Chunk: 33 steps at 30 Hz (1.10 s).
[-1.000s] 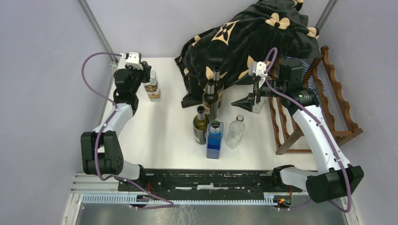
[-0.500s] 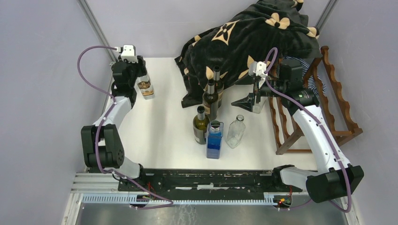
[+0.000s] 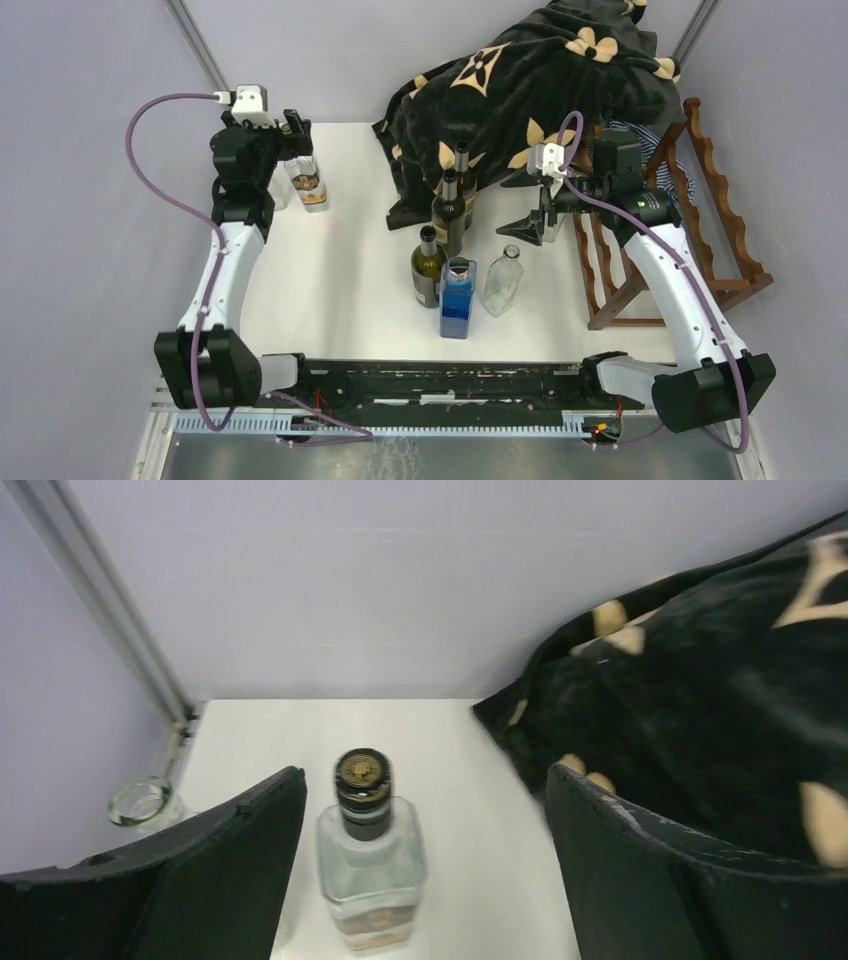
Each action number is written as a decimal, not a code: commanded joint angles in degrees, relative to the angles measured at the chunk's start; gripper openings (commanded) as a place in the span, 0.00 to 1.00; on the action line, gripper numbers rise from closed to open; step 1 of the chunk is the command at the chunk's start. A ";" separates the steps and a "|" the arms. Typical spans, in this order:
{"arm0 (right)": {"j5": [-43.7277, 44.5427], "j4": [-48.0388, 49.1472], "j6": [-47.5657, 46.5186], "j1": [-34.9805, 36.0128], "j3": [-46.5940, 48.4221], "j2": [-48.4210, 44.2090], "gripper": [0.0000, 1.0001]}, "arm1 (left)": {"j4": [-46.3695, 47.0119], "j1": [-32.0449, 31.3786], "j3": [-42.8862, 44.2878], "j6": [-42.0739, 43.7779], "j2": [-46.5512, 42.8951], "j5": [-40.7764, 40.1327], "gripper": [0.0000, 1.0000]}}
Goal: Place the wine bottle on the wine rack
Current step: Move the wine bottle to the center of the board.
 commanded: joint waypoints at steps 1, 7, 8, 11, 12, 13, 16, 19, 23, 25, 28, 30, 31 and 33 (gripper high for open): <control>-3.72 -12.67 -16.19 0.53 5.38 -1.53 0.98 | -7.78 0.18 2.26 -12.02 -8.12 12.01 0.96; -2.23 -20.67 -23.93 2.49 7.64 -2.10 0.98 | -0.83 -0.30 -10.00 -19.89 -16.66 44.83 0.96; -2.03 -20.76 -23.95 2.58 7.42 -2.30 0.98 | 2.08 -0.98 -12.44 -19.99 -18.42 47.94 0.95; -2.31 -22.29 -25.22 2.73 6.88 -2.49 0.98 | 4.97 -7.61 -17.53 -13.70 -23.33 50.62 0.94; -2.40 -23.28 -26.44 2.79 6.80 -2.53 0.98 | 4.68 -11.61 -18.74 -10.57 -24.67 49.65 0.94; -2.52 -24.33 -27.36 2.80 6.68 -2.72 0.98 | 4.22 -14.61 -19.69 -7.27 -25.92 49.40 0.94; -3.19 -26.25 -29.77 2.84 5.75 -3.30 0.98 | 4.13 -22.11 -22.68 0.95 -28.00 46.26 0.94; -4.18 -27.41 -31.12 2.88 4.86 -3.69 0.98 | 4.37 -25.71 -23.98 3.18 -27.21 42.31 0.94; -5.21 -28.02 -32.03 2.98 4.00 -4.08 0.98 | 6.04 -28.66 -24.99 3.34 -24.94 38.96 0.93; -5.51 -27.96 -32.02 3.08 3.62 -4.15 0.98 | 7.36 -30.36 -25.32 3.06 -23.77 38.31 0.93; -5.62 -27.72 -31.95 2.97 3.12 -4.13 0.98 | 8.13 -32.96 -25.42 3.08 -21.88 37.37 0.91; -5.85 -27.49 -31.75 3.02 2.81 -4.14 0.98 | 9.33 -34.21 -25.83 2.85 -20.99 36.31 0.91; -6.00 -27.55 -31.74 3.01 2.62 -4.15 0.98 | 10.54 -34.63 -26.22 2.30 -20.39 35.92 0.90; -6.13 -27.26 -31.58 3.04 2.41 -4.09 0.98 | 12.87 -35.48 -26.51 0.18 -19.08 34.86 0.89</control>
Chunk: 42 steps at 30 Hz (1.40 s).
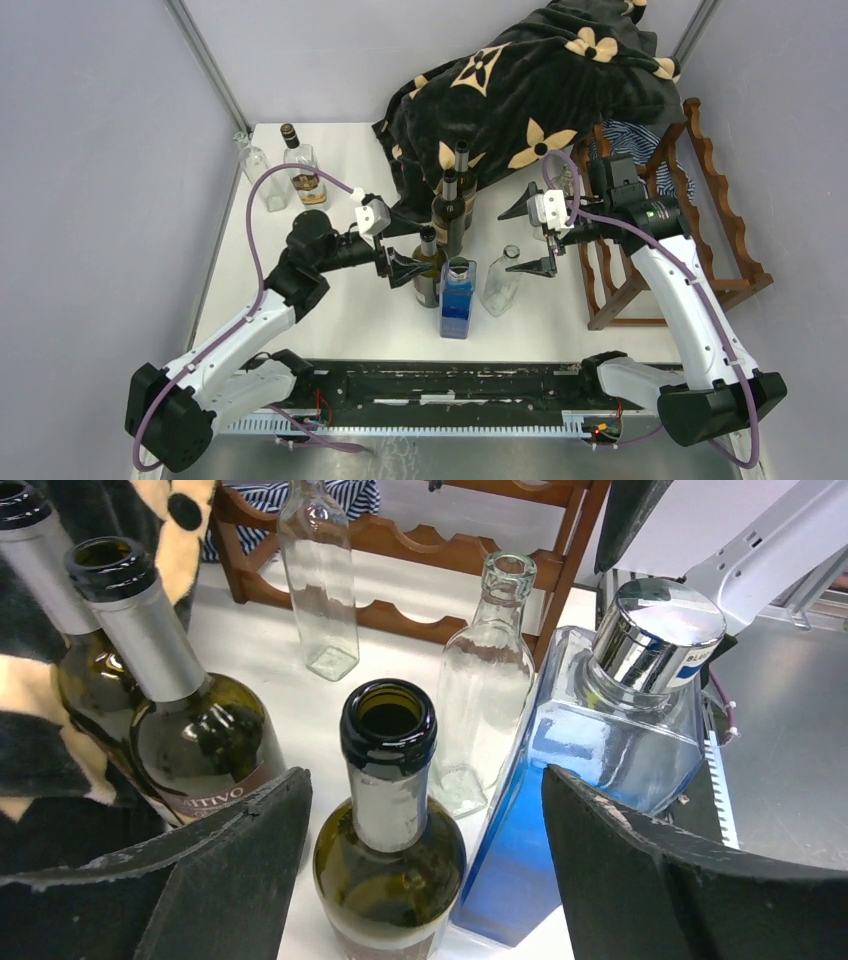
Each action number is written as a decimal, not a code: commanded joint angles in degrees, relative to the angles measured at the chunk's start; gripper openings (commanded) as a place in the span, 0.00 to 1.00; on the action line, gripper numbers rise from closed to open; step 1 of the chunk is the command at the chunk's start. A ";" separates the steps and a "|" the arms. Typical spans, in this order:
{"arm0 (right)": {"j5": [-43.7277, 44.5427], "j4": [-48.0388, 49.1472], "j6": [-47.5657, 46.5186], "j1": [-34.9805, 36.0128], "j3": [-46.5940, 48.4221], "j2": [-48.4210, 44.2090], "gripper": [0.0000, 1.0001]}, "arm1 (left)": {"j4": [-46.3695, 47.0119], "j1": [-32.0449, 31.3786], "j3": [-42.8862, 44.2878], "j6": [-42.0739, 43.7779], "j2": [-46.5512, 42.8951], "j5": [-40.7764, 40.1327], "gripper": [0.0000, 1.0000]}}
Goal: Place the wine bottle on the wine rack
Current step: Move the wine bottle to the center of the board.
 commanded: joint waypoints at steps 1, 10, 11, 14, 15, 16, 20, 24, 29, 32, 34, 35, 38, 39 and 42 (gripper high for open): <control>-2.62 0.22 -0.80 0.41 -0.36 -0.78 0.98 | 8.01 -1.81 -0.53 -0.53 2.08 -3.28 0.87; -2.48 0.91 -0.12 0.44 -0.73 -0.54 0.98 | 8.89 -3.51 0.95 -0.58 5.63 -5.86 0.55; -2.47 0.97 -0.01 0.44 -0.69 -0.42 0.98 | 8.17 -3.55 1.20 -0.33 5.64 -5.97 0.45; -2.30 0.96 0.06 0.46 -0.66 -0.37 0.98 | 2.98 -3.51 2.96 2.31 4.64 -7.20 0.10; -2.25 0.94 0.06 0.46 -0.56 -0.38 0.98 | 0.85 -3.45 3.60 3.86 4.02 -7.85 0.04; -2.21 0.96 0.13 0.49 -0.50 -0.32 0.98 | -1.36 -3.47 4.17 5.07 3.23 -8.59 0.02; -2.20 0.91 0.09 0.50 -0.39 -0.33 0.98 | -11.23 -3.01 7.46 10.31 -0.25 -15.19 0.02; -2.27 1.03 0.13 0.44 -0.66 -0.36 0.98 | -17.34 -0.36 10.18 13.45 -3.34 -23.96 0.02; -2.47 1.93 0.56 0.41 -1.27 -0.56 0.98 | -11.19 10.92 11.76 9.54 -1.98 -29.12 0.02; -2.56 3.00 1.34 0.55 -1.99 -0.79 0.98 | -1.19 18.97 11.15 4.32 1.80 -26.73 0.02; -2.48 3.63 1.77 0.57 -2.43 -0.97 0.98 | 5.14 21.57 11.60 2.17 5.22 -26.84 0.02; -2.47 3.92 1.97 0.58 -2.65 -1.12 0.98 | 7.21 21.91 12.32 2.22 7.10 -27.52 0.02; -2.47 4.53 2.48 0.63 -3.09 -1.33 0.98 | 11.78 22.14 15.32 2.66 12.96 -28.86 0.02; -2.47 4.79 2.65 0.69 -3.27 -1.48 0.98 | 12.84 22.15 16.39 2.71 14.97 -29.47 0.02; -2.56 5.07 2.81 0.83 -3.66 -1.59 0.98 | 16.37 22.52 18.30 2.72 19.92 -31.41 0.02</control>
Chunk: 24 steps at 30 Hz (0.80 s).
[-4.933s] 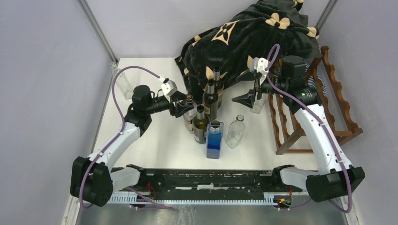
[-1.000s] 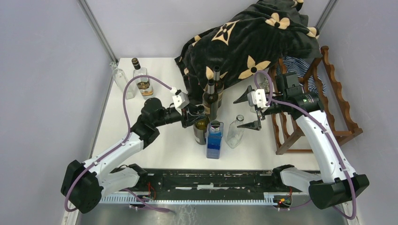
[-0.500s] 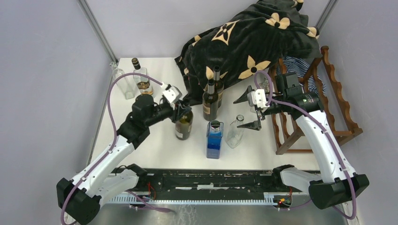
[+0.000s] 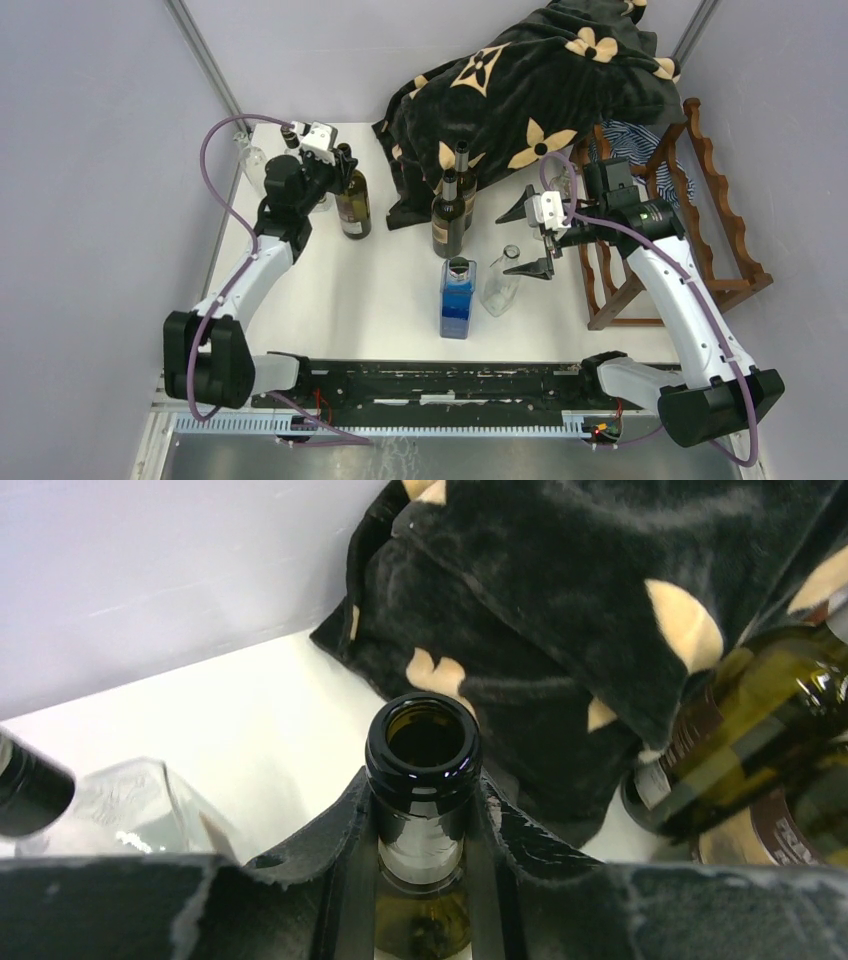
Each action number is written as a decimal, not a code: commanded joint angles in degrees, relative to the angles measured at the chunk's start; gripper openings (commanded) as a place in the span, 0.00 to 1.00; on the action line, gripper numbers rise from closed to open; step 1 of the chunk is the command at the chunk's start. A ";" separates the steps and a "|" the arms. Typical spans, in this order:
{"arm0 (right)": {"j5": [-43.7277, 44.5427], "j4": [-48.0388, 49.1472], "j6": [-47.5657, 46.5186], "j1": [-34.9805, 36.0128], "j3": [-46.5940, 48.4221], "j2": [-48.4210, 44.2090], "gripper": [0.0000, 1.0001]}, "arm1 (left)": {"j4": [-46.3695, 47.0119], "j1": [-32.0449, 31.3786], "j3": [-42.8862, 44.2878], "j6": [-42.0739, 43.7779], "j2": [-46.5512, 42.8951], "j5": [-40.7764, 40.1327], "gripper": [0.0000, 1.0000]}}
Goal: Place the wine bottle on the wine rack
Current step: Move the wine bottle to the center of the board.
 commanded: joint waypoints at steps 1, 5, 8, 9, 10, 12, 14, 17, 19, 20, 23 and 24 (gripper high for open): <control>-1.62 2.06 0.75 0.54 -0.59 -1.44 0.98 | 17.25 0.29 6.80 -1.69 4.78 -3.01 0.02; -1.53 2.14 0.90 0.57 -0.60 -1.53 0.98 | 18.34 1.27 9.30 -1.50 9.11 -4.11 0.02; -1.53 2.19 0.97 0.67 -0.35 -1.28 0.98 | 17.82 2.24 10.75 -3.16 11.44 -3.64 0.05; -1.53 2.31 1.04 0.73 -0.31 -1.26 0.98 | 17.65 2.53 10.90 -4.45 11.85 -3.33 0.10; -1.39 2.28 1.11 0.74 -0.33 -1.27 0.98 | 17.67 2.70 10.85 -5.42 12.20 -3.29 0.16; -1.31 2.30 1.14 0.69 -0.41 -1.18 0.98 | 17.25 3.05 10.57 -6.51 12.19 -3.14 0.28; -1.18 2.26 1.13 0.74 -0.40 -1.17 0.98 | 16.61 3.15 10.29 -7.13 11.73 -3.45 0.41; -1.17 2.28 1.09 0.81 -0.42 -1.03 0.98 | 15.03 3.30 10.50 -7.84 10.16 -4.35 0.57; -0.96 2.41 1.10 0.90 -0.41 -0.99 0.98 | 13.17 3.30 11.38 -8.41 9.03 -4.40 0.63; -0.83 2.36 1.11 0.90 -0.42 -0.90 0.98 | 11.94 3.30 12.03 -8.71 8.47 -4.31 0.66; -0.31 2.18 1.10 0.88 -0.03 -0.92 0.98 | 6.74 3.30 14.31 -10.02 6.03 -4.46 0.76; -0.01 2.08 1.12 0.89 0.30 -0.92 0.98 | 3.51 3.33 15.22 -10.39 4.93 -4.48 0.79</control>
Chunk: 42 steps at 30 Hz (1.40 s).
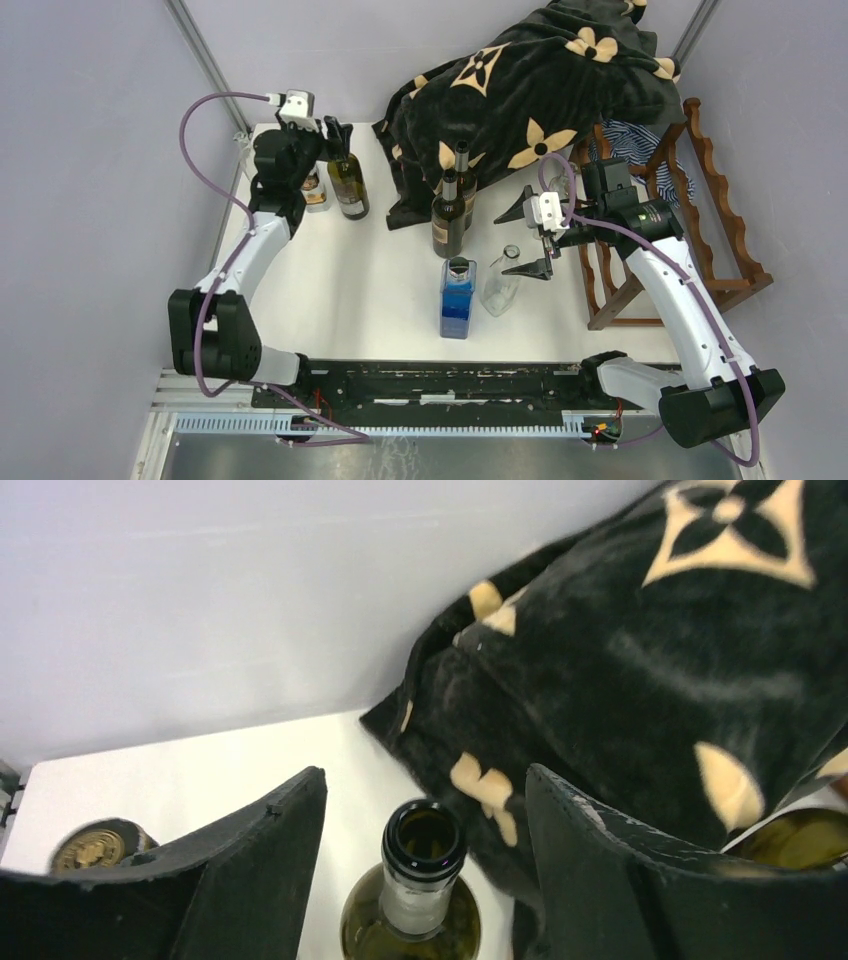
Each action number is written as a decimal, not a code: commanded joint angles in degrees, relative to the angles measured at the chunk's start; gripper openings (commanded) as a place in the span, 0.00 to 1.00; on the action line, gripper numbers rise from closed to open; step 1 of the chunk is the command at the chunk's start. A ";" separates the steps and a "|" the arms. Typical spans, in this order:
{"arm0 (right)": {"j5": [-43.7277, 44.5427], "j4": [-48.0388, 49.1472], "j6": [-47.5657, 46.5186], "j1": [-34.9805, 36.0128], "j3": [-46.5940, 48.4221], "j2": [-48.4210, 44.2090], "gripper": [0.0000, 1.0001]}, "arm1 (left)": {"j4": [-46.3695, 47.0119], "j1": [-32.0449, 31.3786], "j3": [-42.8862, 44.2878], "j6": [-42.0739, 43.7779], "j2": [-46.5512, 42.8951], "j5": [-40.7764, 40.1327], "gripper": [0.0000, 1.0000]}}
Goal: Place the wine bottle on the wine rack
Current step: Move the wine bottle to the center of the board.
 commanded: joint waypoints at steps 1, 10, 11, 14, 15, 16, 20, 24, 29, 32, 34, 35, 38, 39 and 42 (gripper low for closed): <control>0.10 0.52 0.37 0.29 1.23 -0.70 0.98 | -7.19 0.07 6.40 -4.49 -7.17 -0.30 0.81; 5.21 0.92 2.51 0.33 1.68 -0.60 0.98 | -8.48 -0.41 -2.10 -13.57 -22.27 38.58 0.86; 5.92 1.60 3.62 0.33 1.06 -0.69 0.98 | -5.49 -1.30 -5.15 -14.57 -24.22 41.96 0.86; 6.52 2.08 4.51 0.28 -0.51 -0.98 0.98 | -3.27 -8.36 -13.12 -6.87 -31.45 43.26 0.89; 6.39 2.19 4.65 0.31 -0.85 -0.94 0.98 | -4.36 -11.58 -14.91 -3.10 -34.15 42.14 0.90; 6.30 2.46 4.95 0.35 -1.09 -0.96 0.98 | -5.54 -14.78 -16.43 0.24 -35.41 40.96 0.91; 6.98 3.26 5.82 0.30 -1.31 -1.02 0.98 | -9.86 -22.82 -18.88 6.44 -36.01 38.58 0.91; 6.87 4.12 6.48 0.30 -2.07 -0.94 0.98 | -7.64 -29.01 -20.64 7.73 -33.45 35.10 0.92; 7.17 4.37 6.79 0.30 -2.33 -1.18 0.98 | -7.14 -33.90 -19.89 10.32 -29.40 34.67 0.97; 7.09 4.54 6.90 0.28 -2.37 -1.12 0.98 | -7.96 -35.58 -18.94 11.45 -27.09 34.84 1.00; 7.00 4.66 6.88 0.27 -2.52 -1.05 0.98 | -8.73 -35.93 -18.66 12.00 -26.14 34.73 1.00; 6.91 4.66 6.93 0.30 -2.57 -1.05 0.98 | -8.96 -36.05 -18.64 12.06 -25.82 34.85 1.00; 6.69 4.83 6.90 0.31 -2.73 -0.96 0.98 | -8.79 -36.52 -18.62 11.99 -24.65 34.81 1.00; 6.65 4.85 6.97 0.26 -2.85 -0.89 0.98 | -8.71 -36.85 -18.53 11.81 -24.08 34.50 1.00; 6.64 5.19 7.06 0.35 -3.10 -0.72 0.98 | -7.14 -37.79 -18.61 11.15 -22.11 33.62 1.00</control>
